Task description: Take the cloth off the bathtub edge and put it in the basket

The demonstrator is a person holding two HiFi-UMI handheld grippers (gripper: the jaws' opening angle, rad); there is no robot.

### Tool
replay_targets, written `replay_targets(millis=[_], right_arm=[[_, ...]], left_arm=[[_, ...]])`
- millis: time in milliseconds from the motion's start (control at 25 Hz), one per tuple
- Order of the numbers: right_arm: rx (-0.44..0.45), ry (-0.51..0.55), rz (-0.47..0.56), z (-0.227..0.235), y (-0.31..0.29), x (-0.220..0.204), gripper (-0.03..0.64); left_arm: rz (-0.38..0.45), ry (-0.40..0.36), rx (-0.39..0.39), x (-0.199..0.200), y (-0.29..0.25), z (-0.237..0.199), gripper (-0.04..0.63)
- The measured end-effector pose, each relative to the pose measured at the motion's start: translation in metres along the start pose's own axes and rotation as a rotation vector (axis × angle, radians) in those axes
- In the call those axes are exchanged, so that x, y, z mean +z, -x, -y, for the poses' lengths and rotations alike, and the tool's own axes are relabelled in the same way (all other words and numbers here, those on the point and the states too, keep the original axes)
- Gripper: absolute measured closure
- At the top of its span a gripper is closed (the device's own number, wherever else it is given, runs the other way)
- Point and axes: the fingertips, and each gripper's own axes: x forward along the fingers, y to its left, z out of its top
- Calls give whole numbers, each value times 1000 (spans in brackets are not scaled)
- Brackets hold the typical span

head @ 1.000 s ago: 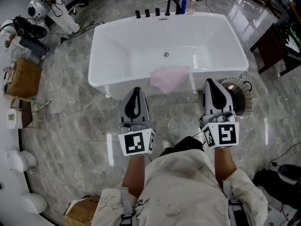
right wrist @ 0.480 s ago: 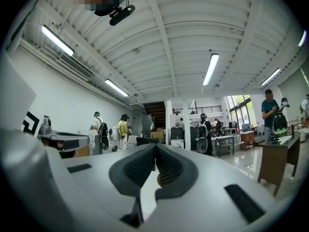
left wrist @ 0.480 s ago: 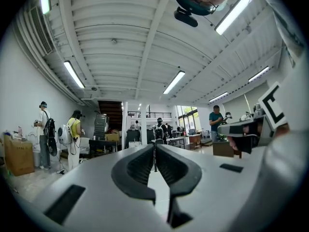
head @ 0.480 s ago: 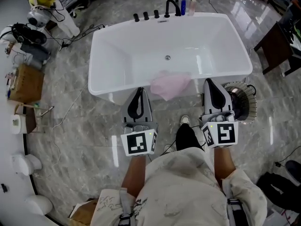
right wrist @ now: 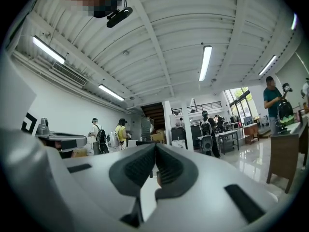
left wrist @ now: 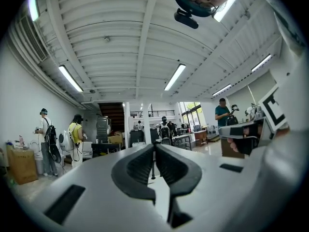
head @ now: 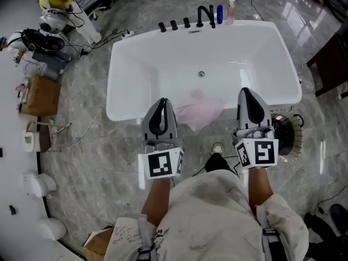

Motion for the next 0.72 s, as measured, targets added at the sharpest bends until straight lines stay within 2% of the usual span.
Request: replay_targets(millis=[400, 600, 720], right_arm=[[83, -38, -63, 64, -85, -34, 626], [112, -47, -109, 80, -111, -62, 626], [130, -62, -151, 75, -124, -83, 626]], left_arm=[[-55, 27, 74, -28, -95, 15, 581], [-91, 17, 94, -49, -118, 23, 581], [-109, 13, 102, -65, -123, 18, 581]])
